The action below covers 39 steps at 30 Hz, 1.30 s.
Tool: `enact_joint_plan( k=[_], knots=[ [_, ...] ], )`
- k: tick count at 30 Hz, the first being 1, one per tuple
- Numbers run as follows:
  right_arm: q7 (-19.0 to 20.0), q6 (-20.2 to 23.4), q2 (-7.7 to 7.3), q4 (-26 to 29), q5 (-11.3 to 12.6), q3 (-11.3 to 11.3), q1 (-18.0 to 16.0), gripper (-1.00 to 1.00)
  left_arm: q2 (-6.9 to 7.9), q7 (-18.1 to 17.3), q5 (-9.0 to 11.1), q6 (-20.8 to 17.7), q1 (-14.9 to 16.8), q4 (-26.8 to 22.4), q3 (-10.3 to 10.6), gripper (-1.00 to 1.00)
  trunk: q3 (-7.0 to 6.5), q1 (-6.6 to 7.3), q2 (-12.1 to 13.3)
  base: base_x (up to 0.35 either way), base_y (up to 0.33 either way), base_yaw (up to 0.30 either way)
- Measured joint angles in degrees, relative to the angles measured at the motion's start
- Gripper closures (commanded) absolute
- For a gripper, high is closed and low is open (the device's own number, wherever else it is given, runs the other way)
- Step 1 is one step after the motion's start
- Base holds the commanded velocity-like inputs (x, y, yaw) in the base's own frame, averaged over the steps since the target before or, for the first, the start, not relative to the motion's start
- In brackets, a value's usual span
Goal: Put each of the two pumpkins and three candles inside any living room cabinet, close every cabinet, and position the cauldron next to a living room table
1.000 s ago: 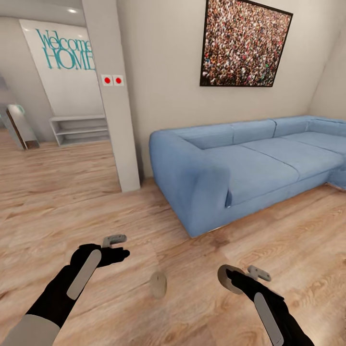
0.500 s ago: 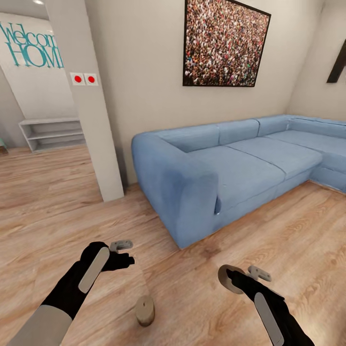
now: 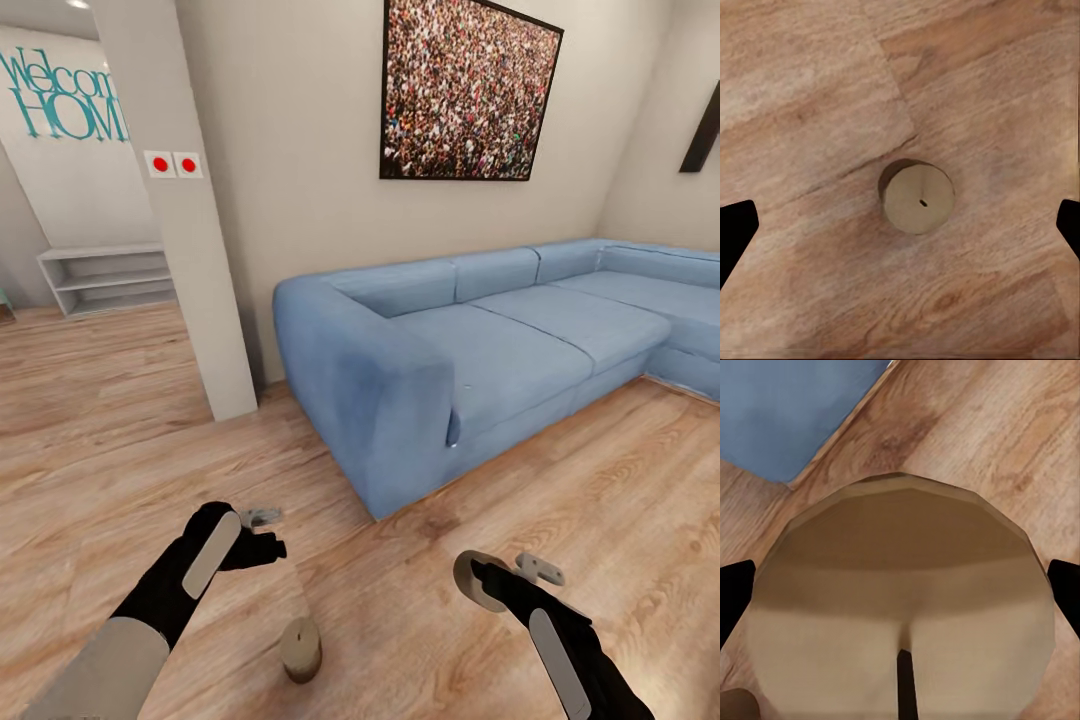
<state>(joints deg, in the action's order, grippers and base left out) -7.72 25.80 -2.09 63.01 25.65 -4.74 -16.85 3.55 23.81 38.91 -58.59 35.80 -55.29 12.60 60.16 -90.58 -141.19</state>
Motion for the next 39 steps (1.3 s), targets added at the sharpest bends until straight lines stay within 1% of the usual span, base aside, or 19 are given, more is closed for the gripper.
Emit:
enact_joint_plan(
  k=[1, 2, 3, 5, 7, 10, 16, 21, 36, 39],
  knots=[
    [0.00, 0.00, 0.00, 0.00, 0.02, 0.01, 0.00, 1.00, -0.88, 0.08, -0.06, 0.04, 0.65, 1.93, 0.06, -1.00, 0.00, 0.00, 0.00, 0.000, 0.000, -0.010],
    [0.00, 0.00, 0.00, 0.00, 0.02, 0.02, 0.00, 1.00, -1.25, 0.10, -0.17, 0.07, 1.07, 3.06, 0.07, -1.00, 0.00, 0.00, 0.00, 0.000, 0.000, -0.060],
    [0.00, 0.00, -0.02, 0.01, 0.04, -0.01, 0.00, 1.00, -1.76, 0.12, -0.21, 0.22, 1.84, 5.31, 0.07, -1.00, 0.00, 0.00, 0.00, 0.000, 0.000, -0.094],
    [0.00, 0.00, -0.05, 0.01, 0.09, -0.03, 0.01, 1.00, -2.23, 0.10, -0.28, 0.40, 2.81, 7.93, 0.07, -1.00, 0.00, 0.00, 0.00, 0.000, 0.000, -0.168],
    [0.00, 0.00, -0.07, 0.02, 0.10, -0.05, 0.01, 1.00, -2.49, 0.08, -0.30, 0.49, 3.39, 9.34, 0.06, -1.00, -0.01, 0.00, 0.00, 0.000, 0.000, -0.216],
    [0.00, 0.01, -0.08, 0.01, 0.09, -0.05, 0.01, 1.00, -2.64, -0.02, -0.22, 0.52, 3.74, 10.21, 0.05, -1.00, -0.01, 0.00, 0.00, 0.000, 0.000, -0.191],
    [-0.05, 0.00, -0.09, 0.00, 0.03, -0.05, 0.00, 1.00, -2.65, -0.28, -0.07, 0.75, 3.95, 10.72, 0.04, -1.00, -0.01, 0.00, 0.00, 0.010, 0.000, -0.051],
    [-0.05, 0.01, -0.09, 0.00, 0.05, -0.05, 0.00, 1.00, -2.59, -0.41, -0.17, 1.65, 3.97, 10.84, 0.09, -1.00, -0.02, 0.02, 0.00, 0.129, 0.000, -0.008],
    [0.00, 0.00, -0.09, 0.00, 0.07, -0.05, 0.00, 1.00, -2.61, 0.08, -0.07, 1.89, 3.98, 10.71, 0.05, -1.00, -0.01, 0.00, 0.00, 0.025, 0.000, -0.001],
    [0.00, 0.06, -0.09, -0.01, 0.09, -0.05, 0.01, 1.00, -2.64, 0.24, -0.22, 1.85, 3.98, 10.76, 0.03, -1.00, 0.52, -0.65, -1.19, 0.000, 0.000, 0.000]
  ],
)
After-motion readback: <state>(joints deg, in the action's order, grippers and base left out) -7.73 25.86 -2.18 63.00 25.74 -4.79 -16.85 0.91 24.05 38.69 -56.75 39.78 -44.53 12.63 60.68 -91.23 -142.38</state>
